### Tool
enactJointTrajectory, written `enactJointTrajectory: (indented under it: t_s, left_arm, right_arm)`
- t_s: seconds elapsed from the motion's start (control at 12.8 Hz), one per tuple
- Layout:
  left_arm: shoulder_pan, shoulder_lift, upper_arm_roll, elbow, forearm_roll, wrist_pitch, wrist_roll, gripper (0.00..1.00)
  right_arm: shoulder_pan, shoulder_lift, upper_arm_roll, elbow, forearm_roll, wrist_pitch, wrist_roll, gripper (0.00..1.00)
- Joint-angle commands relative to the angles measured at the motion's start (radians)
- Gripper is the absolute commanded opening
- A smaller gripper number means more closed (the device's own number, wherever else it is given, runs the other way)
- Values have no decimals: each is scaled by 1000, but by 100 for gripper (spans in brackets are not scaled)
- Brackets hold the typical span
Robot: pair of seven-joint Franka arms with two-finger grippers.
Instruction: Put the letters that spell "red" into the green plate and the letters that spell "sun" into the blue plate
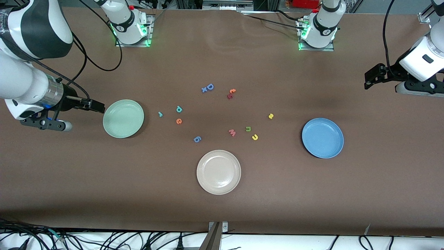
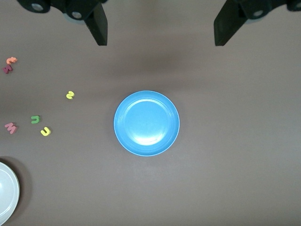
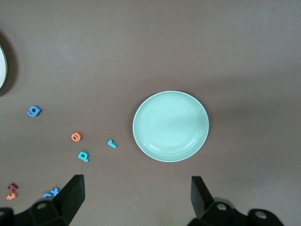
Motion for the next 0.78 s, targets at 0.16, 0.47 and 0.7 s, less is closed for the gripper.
enactJointTrajectory:
  t_s: [0.16, 0.47, 0.7]
  left_arm:
    - [-6, -9, -2, -2, 11, -10, 21, 100]
    - [-6, -9, -2, -2, 11, -10, 21, 100]
    - [-6, -9, -4, -2, 11, -10, 21, 100]
  right_arm:
    - [-9, -7, -1, 8, 16, -43, -8, 100]
    - [-9, -7, -7, 8, 16, -39, -5, 100]
    - [-7, -7, -7, 7, 14, -43, 2, 100]
